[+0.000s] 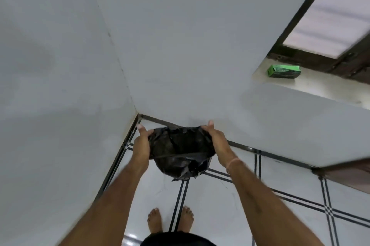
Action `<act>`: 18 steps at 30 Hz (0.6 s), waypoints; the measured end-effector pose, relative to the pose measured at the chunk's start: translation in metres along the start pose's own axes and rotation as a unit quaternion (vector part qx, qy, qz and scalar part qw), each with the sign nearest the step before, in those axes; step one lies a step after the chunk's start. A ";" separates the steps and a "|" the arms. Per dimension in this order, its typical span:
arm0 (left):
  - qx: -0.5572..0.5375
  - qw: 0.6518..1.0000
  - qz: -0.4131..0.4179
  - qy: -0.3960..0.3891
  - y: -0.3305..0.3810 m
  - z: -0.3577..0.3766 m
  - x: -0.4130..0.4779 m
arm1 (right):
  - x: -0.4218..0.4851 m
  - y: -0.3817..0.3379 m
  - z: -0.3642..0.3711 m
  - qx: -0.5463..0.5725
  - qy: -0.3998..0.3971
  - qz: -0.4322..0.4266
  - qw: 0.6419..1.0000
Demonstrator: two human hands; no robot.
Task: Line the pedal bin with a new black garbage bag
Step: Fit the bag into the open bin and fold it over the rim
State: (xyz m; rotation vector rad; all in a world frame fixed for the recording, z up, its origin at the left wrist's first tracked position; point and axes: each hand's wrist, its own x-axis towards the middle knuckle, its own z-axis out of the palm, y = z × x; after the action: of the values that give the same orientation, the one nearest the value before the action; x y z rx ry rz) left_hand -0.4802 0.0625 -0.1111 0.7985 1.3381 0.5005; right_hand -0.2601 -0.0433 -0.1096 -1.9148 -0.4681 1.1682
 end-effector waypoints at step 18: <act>-0.008 0.995 0.091 -0.039 0.058 -0.007 0.024 | -0.005 -0.025 0.027 0.157 0.075 -0.056 0.983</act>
State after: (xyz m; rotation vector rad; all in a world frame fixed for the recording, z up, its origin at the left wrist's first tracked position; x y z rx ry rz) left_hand -0.4754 0.1193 -0.0831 0.9241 1.1937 0.6166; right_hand -0.2829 -0.0191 -0.0929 -1.6650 -0.2854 0.9554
